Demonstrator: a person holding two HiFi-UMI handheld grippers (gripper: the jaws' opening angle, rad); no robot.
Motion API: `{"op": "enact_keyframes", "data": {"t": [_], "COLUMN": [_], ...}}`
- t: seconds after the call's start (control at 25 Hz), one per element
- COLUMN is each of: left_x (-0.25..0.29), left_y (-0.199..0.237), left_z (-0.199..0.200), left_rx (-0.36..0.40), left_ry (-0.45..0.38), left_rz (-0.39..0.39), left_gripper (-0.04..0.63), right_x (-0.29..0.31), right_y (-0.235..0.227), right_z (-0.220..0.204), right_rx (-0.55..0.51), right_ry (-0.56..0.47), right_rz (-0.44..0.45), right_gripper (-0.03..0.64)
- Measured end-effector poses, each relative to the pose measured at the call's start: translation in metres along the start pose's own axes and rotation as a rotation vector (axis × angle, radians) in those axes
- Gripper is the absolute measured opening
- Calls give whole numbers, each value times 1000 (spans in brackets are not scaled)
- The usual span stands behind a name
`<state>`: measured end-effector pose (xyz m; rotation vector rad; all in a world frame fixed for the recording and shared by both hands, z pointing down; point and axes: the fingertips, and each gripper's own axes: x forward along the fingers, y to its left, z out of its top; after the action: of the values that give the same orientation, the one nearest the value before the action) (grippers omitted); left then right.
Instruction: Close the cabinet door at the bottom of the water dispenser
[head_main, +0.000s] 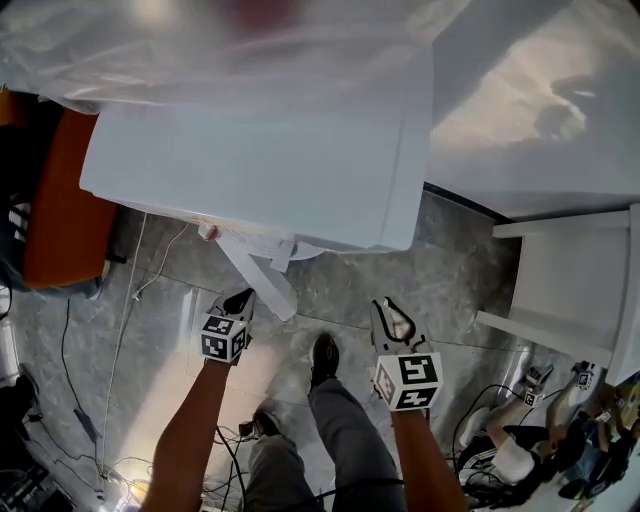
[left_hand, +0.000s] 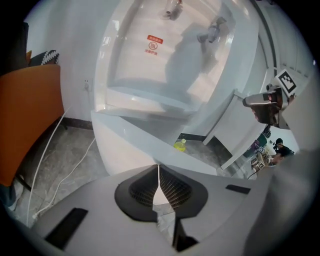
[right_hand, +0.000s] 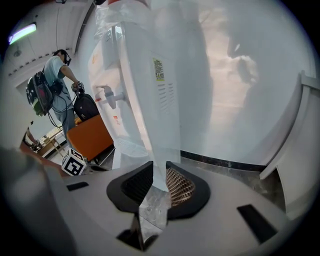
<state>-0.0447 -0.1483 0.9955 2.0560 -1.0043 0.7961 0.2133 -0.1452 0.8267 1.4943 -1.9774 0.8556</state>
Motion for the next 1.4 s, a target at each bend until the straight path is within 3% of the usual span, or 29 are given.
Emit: {"op": "enact_keyframes", "data": {"t": [0.48, 0.96, 1.4], "left_x": [42, 70, 62], "left_y": [-20, -25, -28], "left_z": [48, 90, 89], "left_rx": [-3, -9, -43], "left_ry": [-70, -128, -136], "left_rz": [-28, -4, 14], "left_gripper": [23, 23, 20], "right_x": [2, 6, 5], "right_y": [-30, -45, -45], "right_z": [8, 11, 19], "right_rx": [19, 33, 32], "right_ry": [-6, -5, -23], "right_rz": [-42, -55, -44], "right_gripper": [95, 92, 91]}}
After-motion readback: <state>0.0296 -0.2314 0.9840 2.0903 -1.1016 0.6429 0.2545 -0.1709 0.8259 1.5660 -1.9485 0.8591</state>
